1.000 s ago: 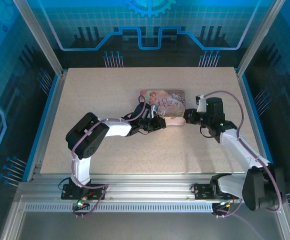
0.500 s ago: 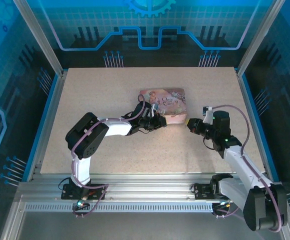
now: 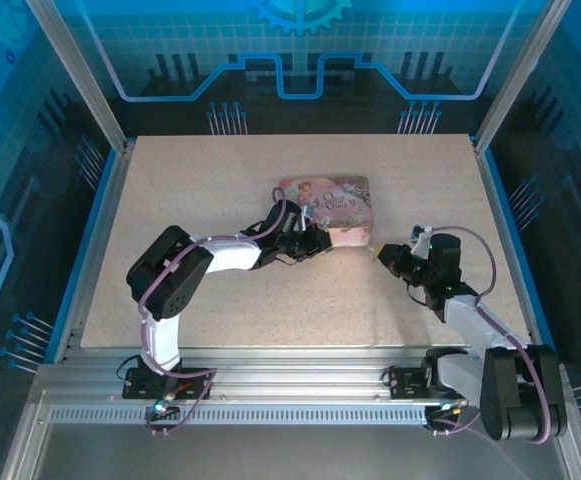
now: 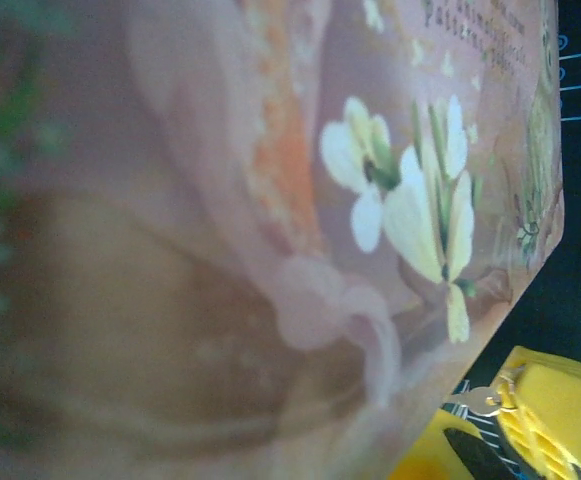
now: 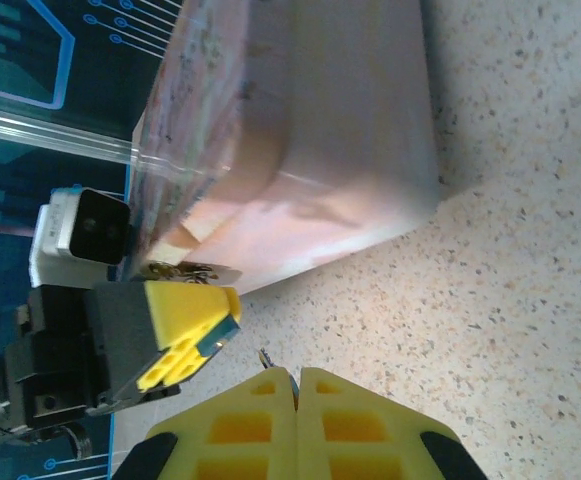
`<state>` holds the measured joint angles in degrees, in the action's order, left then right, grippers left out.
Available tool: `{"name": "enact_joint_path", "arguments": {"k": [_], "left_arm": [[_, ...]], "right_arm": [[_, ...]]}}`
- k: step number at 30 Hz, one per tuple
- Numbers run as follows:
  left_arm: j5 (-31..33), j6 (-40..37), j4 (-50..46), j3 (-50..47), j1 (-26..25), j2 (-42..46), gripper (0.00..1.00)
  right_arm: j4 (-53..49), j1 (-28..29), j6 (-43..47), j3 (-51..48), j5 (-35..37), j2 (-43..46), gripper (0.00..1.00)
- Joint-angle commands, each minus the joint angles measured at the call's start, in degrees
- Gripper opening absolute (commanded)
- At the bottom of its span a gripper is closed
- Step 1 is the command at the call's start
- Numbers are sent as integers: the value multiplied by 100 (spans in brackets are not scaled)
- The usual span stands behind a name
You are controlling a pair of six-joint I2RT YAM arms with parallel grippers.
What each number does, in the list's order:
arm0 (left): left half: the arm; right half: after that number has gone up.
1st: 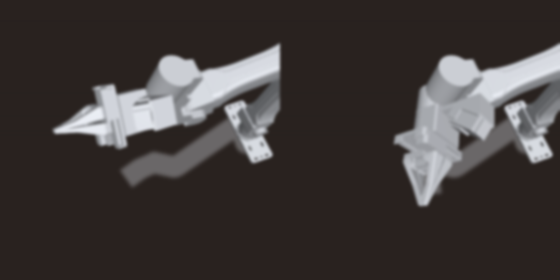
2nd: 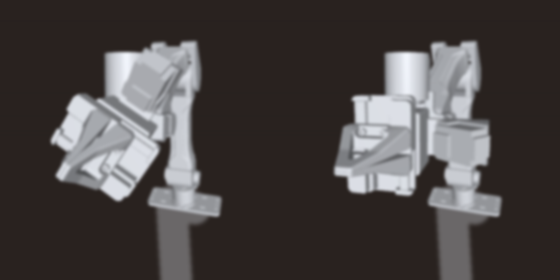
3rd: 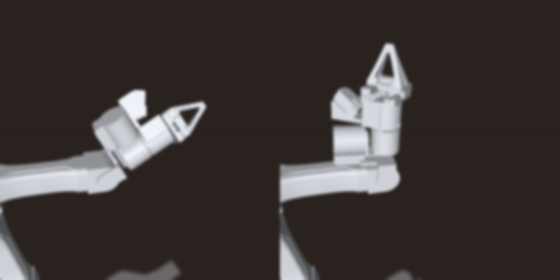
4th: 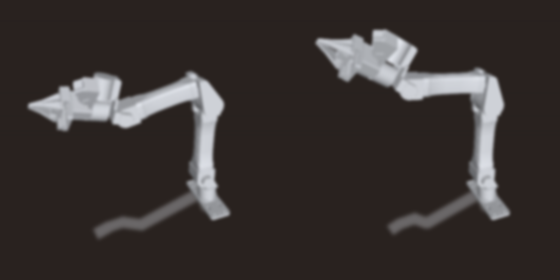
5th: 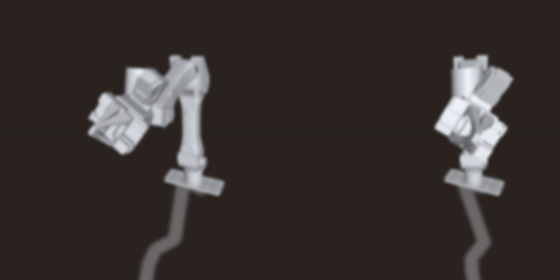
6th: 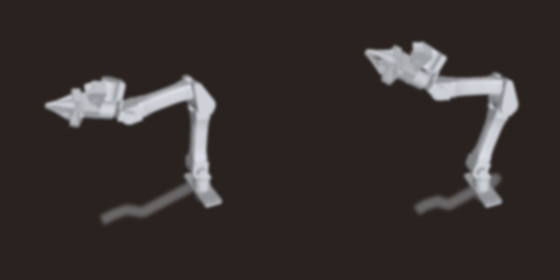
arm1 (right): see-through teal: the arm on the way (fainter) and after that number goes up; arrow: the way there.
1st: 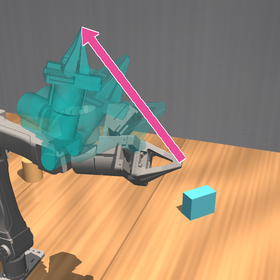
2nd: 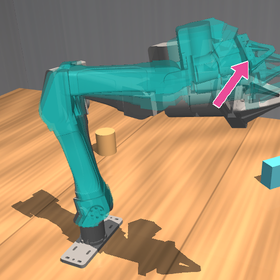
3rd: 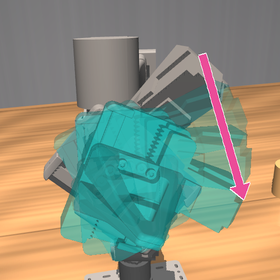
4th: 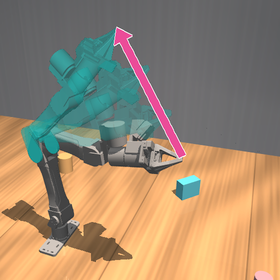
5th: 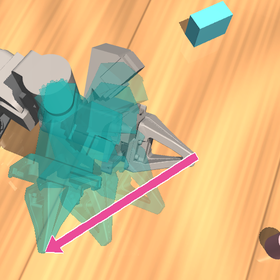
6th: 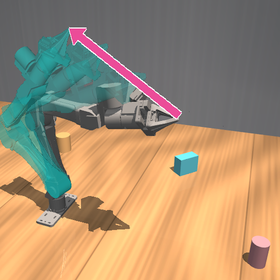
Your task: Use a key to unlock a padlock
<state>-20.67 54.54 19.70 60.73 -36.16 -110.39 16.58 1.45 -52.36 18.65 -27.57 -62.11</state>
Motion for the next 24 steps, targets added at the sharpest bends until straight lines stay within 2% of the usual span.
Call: {"name": "enact_joint_path", "arguments": {"k": [1,12,24], "left_arm": [[-157,263,82,211,68,255,0],[-164,440,373,90,75,228,0],[-166,530,584,36,75,219,0]], "right_arm": [[906,127,-591,-199,-99,-105,0],[1737,1205,-1631,-397,789,-469,0],[2735,1458,-2759,-507,964,-1368,0]]}}
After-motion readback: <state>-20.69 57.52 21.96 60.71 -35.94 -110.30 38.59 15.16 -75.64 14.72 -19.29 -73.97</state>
